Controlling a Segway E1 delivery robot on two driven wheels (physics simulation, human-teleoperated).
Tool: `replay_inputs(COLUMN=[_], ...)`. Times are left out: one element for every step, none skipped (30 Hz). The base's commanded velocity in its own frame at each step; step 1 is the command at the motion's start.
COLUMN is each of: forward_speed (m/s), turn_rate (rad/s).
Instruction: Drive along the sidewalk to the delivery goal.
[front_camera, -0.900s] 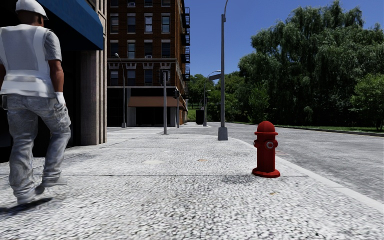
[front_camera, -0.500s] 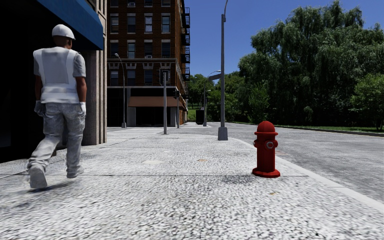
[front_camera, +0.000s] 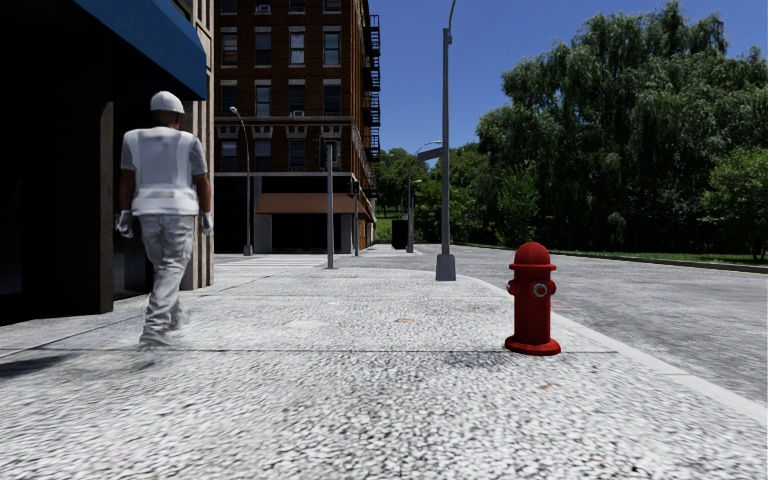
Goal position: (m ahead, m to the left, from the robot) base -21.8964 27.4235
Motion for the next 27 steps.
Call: replay_inputs(forward_speed=[0.00, 0.00, 0.00, 0.00, 0.00, 0.00, 0.00, 0.00, 0.00, 0.00, 0.00, 0.00, 0.00, 0.00, 0.00, 0.00, 0.00, 0.00, 0.00, 0.00, 0.00, 0.00, 0.00, 0.00, 0.00, 0.00, 0.00], turn_rate=[0.00, 0.00, 0.00, 0.02, 0.02, 0.24, 0.71, 0.90, 1.08, 1.08, 1.20, 1.20, 1.20, 1.20, 1.20, 1.20, 1.20, 1.20, 1.20, 1.20, 1.20, 1.20, 1.20, 1.20, 1.20, 1.20, 1.20])
